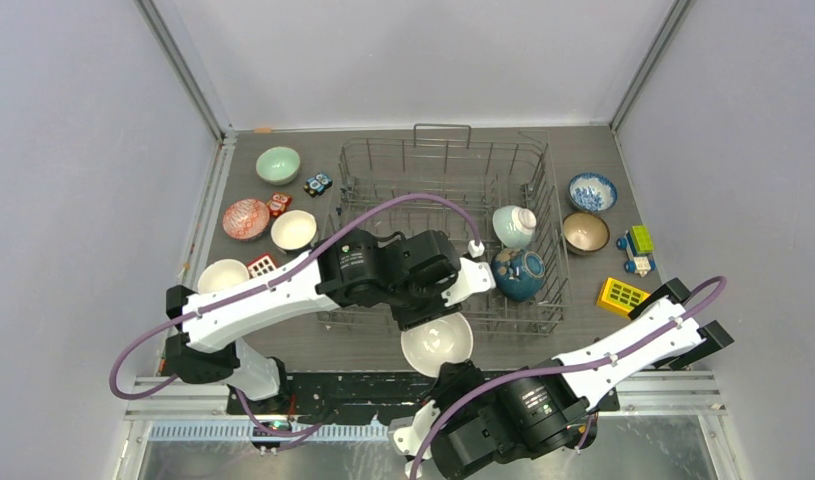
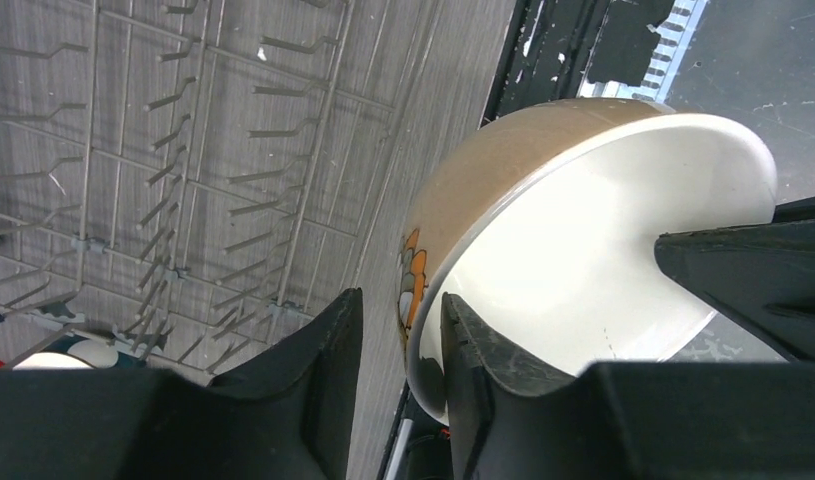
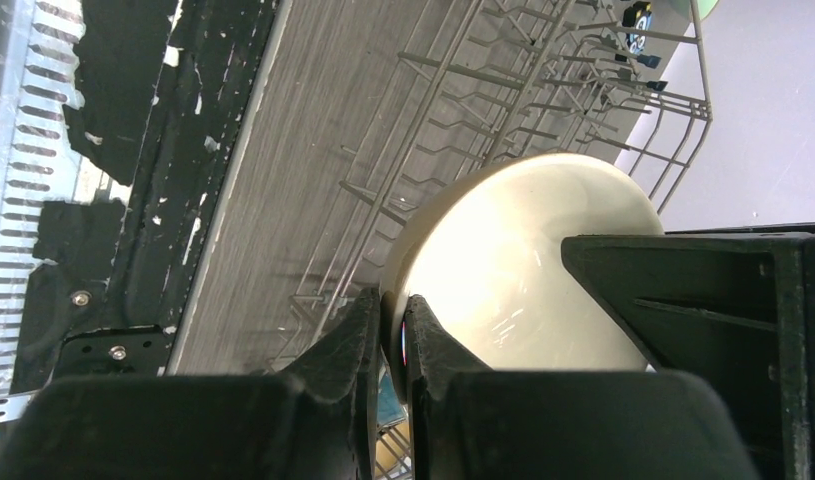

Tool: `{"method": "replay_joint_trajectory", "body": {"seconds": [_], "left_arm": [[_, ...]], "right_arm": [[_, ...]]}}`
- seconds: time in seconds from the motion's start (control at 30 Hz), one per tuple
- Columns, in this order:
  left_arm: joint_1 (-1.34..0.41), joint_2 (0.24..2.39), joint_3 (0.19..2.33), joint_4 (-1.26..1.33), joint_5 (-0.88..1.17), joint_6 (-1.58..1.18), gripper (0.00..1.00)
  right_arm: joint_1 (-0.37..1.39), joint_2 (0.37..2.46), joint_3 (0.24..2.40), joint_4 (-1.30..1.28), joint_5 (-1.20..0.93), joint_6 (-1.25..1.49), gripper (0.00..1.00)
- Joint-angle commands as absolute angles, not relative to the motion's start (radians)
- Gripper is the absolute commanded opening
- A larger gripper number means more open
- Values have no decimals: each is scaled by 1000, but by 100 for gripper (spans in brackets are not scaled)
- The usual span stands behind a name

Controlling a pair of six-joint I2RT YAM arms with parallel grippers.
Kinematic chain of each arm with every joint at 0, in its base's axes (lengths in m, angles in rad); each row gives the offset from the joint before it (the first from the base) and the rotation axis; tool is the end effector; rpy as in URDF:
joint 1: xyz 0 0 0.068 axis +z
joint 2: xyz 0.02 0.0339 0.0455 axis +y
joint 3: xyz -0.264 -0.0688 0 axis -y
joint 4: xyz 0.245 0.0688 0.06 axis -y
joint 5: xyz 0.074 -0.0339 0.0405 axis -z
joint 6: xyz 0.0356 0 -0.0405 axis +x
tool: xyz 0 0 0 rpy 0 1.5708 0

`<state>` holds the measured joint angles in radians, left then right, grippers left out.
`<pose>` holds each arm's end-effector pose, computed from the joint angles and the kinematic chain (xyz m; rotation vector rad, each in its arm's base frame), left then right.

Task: Unload the bowls from the dish rack
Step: Place the bowl with the bowl.

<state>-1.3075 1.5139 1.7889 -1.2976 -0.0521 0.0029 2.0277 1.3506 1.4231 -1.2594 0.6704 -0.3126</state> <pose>0.0751 -0.2714 0.4078 1.5976 2.1109 -0.3970 -0.0863 0.2256 0.3542 -2.1353 1.0799 -0.1933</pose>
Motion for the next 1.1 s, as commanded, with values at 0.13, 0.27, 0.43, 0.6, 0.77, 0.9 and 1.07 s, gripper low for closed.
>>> {"method": "replay_joint_trajectory", "body": {"seconds": [0.13, 0.27, 0.43, 0.6, 0.77, 0.9, 1.07], "left_arm": [[-1310, 1505, 1779, -1280, -58, 5, 29], [-1310, 1502, 1782, -1278, -51, -23, 13], [-1310, 1496, 1775, -1272, -51, -31, 0], [-1310, 1481, 1769, -1251, -59, -44, 0], [-1308, 1460, 1759, -1225, -104, -58, 0], [-1278, 1444, 1751, -1205, -151, -78, 0], [-1087, 1363, 1737, -1166, -112, -131, 0]], "right_arm": [[2032, 1347, 1478, -1232, 756, -343, 1], [2031, 1351, 1482, -1232, 760, -343, 1], [2031, 1353, 1484, -1233, 774, -346, 1], [2031, 1347, 1479, -1220, 778, -344, 15], [2031, 1339, 1498, -1204, 758, -319, 68], [2031, 1341, 1551, -1182, 763, -296, 100], [2031, 1340, 1670, -1126, 814, -270, 100]]}}
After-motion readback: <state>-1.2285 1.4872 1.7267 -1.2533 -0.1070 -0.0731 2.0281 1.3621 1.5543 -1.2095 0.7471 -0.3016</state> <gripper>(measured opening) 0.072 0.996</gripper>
